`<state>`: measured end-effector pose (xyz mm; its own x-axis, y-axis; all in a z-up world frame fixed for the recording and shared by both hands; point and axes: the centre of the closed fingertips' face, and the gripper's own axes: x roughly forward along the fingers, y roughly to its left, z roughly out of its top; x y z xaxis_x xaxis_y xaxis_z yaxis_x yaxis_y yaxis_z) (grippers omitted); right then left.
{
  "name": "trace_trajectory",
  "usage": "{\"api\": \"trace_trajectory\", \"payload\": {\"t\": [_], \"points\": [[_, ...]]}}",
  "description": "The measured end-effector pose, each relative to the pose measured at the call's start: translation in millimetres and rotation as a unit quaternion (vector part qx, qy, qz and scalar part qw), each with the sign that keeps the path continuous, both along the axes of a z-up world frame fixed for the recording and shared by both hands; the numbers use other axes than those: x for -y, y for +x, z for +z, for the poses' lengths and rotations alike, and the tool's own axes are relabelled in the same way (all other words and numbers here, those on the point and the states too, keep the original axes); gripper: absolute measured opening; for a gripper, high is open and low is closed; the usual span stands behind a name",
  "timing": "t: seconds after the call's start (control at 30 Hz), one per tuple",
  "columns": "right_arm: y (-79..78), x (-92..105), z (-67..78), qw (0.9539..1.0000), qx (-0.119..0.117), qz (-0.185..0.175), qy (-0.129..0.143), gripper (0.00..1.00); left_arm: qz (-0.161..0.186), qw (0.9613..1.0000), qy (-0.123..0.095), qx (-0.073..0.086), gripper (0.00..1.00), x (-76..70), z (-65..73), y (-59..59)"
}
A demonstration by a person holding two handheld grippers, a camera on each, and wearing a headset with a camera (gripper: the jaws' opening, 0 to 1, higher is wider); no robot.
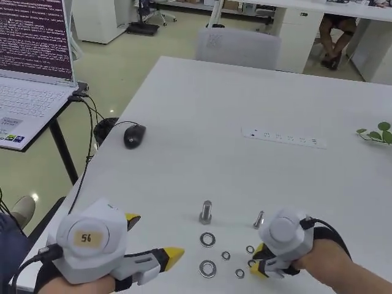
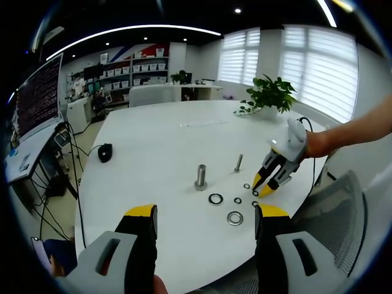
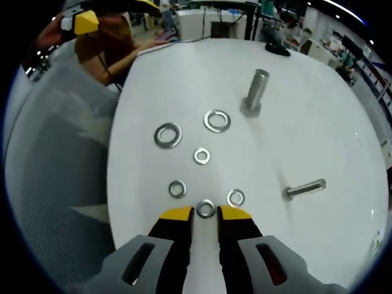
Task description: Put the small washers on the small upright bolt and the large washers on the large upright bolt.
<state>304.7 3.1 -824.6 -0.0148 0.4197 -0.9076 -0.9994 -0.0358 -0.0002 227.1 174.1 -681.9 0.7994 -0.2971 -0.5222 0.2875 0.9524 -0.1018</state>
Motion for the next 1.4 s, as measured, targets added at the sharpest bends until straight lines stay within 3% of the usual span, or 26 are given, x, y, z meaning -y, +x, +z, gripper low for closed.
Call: {"api": "trace_trajectory", "payload": {"t": [0.3, 0.47, 0.67, 0.8, 0.9, 1.13, 1.4], "points": [[-0.4, 2.8, -0.8, 0.9978, 0.003, 0.061, -0.024, 0.16, -0.003, 1.0, 0.002, 0.002, 0.64, 1.6, 2.6, 0.6], [-0.2, 2.2, -0.6, 0.9963, 0.01, 0.078, -0.035, 0.15, -0.003, 1.0, 0.002, 0.004, 0.64, 0.9, 4.0, 1.8], [-0.4, 2.9, -0.5, 0.997, 0.011, 0.07, -0.031, 0.14, -0.006, 1.0, 0.002, 0.007, 0.64, 3.6, 6.1, 3.6], [0.7, 3.8, -0.4, 0.9987, 0.009, 0.046, -0.021, 0.14, -0.005, 1.0, 0.002, 0.007, 0.64, 3.2, 5.8, 2.9], [-0.9, 3.5, -0.4, 0.9984, 0.008, 0.053, -0.018, 0.15, -0.004, 1.0, 0.002, 0.007, 0.64, 2.6, 5.1, 1.4], [-3.4, 1.5, -0.9, 0.9916, 0.008, 0.123, -0.039, 0.17, -0.004, 1.0, 0.002, 0.005, 0.64, 2.6, 3.7, -0.6], [-2.0, 2.4, -1.2, 0.9869, 0.009, 0.151, -0.056, 0.15, 0.001, 1.0, 0.002, 0.006, 0.64, 0.8, 4.7, -1.4]]}}
